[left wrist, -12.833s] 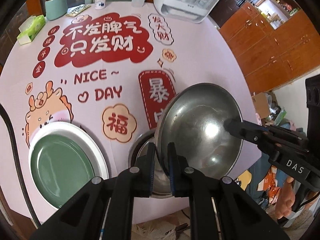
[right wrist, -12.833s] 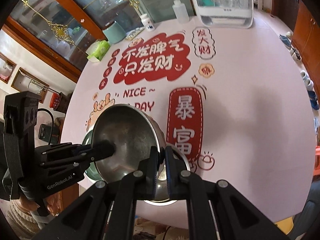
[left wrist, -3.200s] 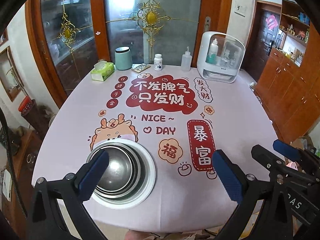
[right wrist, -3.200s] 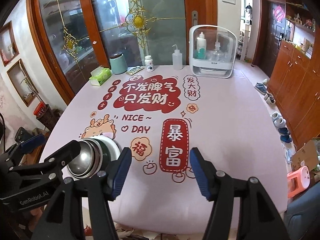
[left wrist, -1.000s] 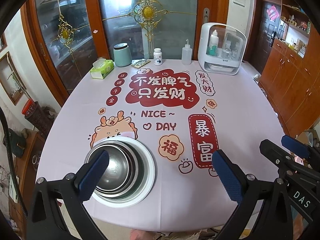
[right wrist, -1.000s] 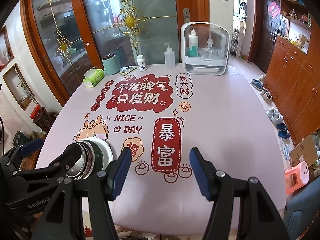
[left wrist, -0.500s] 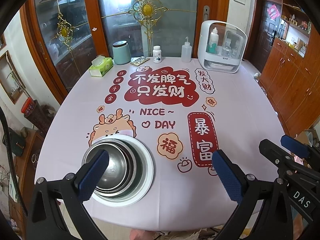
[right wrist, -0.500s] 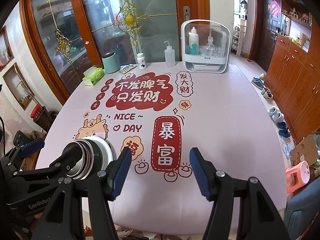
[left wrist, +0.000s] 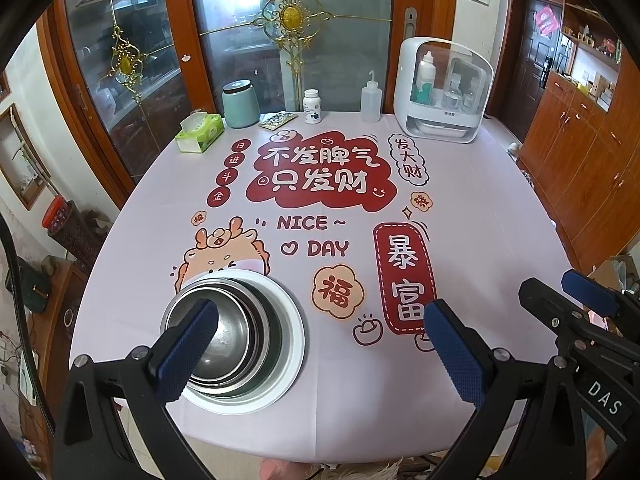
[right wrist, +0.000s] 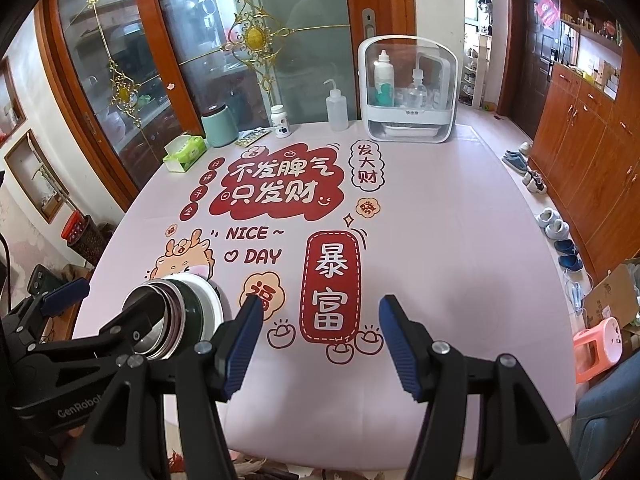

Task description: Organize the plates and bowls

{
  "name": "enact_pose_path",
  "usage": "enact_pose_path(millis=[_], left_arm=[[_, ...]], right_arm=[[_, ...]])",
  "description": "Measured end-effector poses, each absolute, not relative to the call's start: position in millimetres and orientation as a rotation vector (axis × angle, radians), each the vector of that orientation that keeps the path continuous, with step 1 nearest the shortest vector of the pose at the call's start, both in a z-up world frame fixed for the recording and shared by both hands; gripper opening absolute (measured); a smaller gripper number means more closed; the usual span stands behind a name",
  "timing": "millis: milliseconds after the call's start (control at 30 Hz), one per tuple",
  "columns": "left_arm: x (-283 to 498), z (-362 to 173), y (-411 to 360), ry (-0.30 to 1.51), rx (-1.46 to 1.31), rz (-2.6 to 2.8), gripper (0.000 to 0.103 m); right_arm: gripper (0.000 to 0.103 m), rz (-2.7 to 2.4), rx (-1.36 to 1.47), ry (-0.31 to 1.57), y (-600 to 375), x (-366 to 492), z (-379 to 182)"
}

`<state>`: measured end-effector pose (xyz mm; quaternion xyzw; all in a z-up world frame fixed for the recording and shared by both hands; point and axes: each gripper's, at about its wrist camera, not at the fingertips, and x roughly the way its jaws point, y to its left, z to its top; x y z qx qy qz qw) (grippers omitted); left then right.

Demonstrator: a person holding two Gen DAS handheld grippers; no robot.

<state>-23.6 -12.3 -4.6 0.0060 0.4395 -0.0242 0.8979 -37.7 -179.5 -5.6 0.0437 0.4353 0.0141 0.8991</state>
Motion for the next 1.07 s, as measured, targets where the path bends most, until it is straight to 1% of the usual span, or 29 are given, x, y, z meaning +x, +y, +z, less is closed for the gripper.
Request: enact_pose_path(millis=[1067], left_arm=[[-16.1, -7.3, -14.9, 0.922, 0.032, -0.064, 0.102]], right_arm=[[0.060, 0.031, 0.097, 0.903, -183.2, -37.2, -6.9]])
